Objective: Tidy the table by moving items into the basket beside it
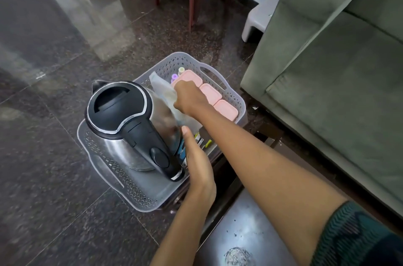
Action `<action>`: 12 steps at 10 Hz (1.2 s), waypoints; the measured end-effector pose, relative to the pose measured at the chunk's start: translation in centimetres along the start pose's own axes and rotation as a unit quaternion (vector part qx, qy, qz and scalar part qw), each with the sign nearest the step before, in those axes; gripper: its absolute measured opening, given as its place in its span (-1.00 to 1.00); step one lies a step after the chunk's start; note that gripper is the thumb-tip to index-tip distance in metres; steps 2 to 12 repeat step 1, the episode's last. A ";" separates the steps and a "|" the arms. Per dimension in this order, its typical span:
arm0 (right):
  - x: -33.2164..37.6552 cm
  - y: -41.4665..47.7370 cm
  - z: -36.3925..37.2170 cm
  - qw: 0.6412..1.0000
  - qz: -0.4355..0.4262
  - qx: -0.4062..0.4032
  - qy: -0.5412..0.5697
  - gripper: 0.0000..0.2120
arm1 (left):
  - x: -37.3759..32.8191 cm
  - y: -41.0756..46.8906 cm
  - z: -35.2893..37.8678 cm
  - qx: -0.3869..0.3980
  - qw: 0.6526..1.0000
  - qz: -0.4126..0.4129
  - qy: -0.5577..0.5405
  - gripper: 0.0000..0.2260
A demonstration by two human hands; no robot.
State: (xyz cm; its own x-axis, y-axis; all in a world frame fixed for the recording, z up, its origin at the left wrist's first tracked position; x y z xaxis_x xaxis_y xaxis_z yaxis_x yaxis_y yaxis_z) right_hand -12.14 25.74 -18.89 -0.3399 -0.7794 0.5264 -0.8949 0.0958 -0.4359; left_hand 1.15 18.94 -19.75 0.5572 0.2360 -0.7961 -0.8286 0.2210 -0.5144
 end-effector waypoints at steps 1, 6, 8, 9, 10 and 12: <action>0.1 -1.0 -1.9 0.999 -0.013 -0.042 0.021 -0.75 | 0.0 0.8 -0.1 -0.002 0.998 0.012 -0.056 -0.49; 0.1 -1.0 -1.9 0.999 -0.013 -0.042 0.021 -0.75 | 0.0 0.8 -0.1 -0.002 0.998 0.012 -0.056 -0.49; 0.1 -1.0 -1.9 0.999 -0.013 -0.042 0.021 -0.75 | 0.0 0.8 -0.1 -0.002 0.998 0.012 -0.056 -0.49; 0.1 -1.0 -1.9 0.999 -0.013 -0.042 0.021 -0.75 | 0.0 0.8 -0.1 -0.002 0.998 0.012 -0.056 -0.49; 0.1 -1.0 -1.9 0.999 -0.013 -0.042 0.021 -0.75 | 0.0 0.8 -0.1 -0.002 0.998 0.012 -0.056 -0.49; 0.1 -1.0 -1.9 0.999 -0.013 -0.042 0.021 -0.75 | 0.0 0.8 -0.1 -0.002 0.998 0.012 -0.056 -0.49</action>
Point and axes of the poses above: each hand's wrist, its own y-axis towards the middle knuckle, its own z-axis out of the palm, x = y × z, the point moved 7 cm from there along y, towards the middle knuckle, and after that the axes turned 10 degrees about x, right-handed, at the moved point
